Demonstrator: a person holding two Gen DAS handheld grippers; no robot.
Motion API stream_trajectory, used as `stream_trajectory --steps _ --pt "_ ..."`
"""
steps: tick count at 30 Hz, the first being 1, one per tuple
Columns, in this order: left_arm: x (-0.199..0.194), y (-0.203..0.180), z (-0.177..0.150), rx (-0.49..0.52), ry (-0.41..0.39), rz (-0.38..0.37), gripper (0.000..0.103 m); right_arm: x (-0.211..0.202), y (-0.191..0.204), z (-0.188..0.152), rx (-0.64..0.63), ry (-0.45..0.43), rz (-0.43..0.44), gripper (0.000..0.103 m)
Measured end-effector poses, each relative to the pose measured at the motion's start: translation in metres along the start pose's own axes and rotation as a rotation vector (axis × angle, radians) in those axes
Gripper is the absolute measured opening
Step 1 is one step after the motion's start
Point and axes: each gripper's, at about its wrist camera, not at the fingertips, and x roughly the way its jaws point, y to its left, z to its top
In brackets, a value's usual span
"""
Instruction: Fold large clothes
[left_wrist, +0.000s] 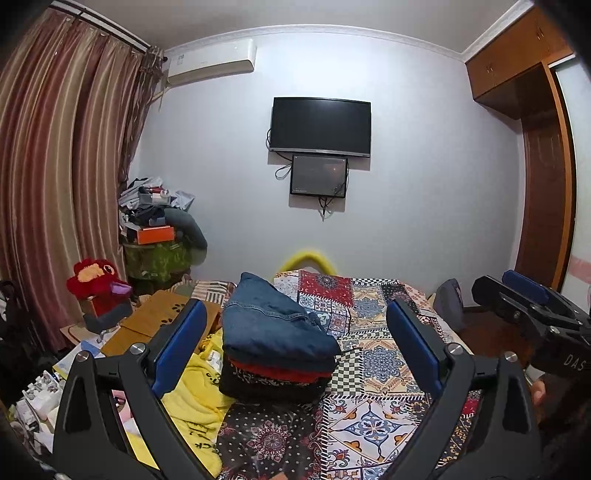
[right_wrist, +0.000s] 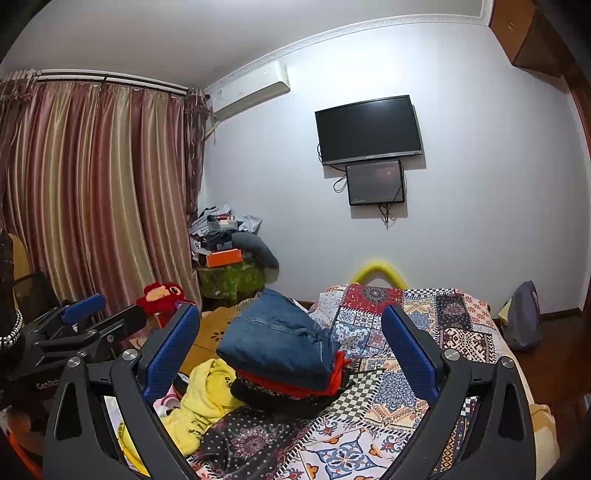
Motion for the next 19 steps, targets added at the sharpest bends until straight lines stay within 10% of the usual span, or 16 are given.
stream_trajectory --steps 19 --pt "0.0003 -0.0028 -0.0053 -0.007 0.014 0.019 0.099 0.0 -0.0044 0.0001 0.002 0.009 -0.005 0.098"
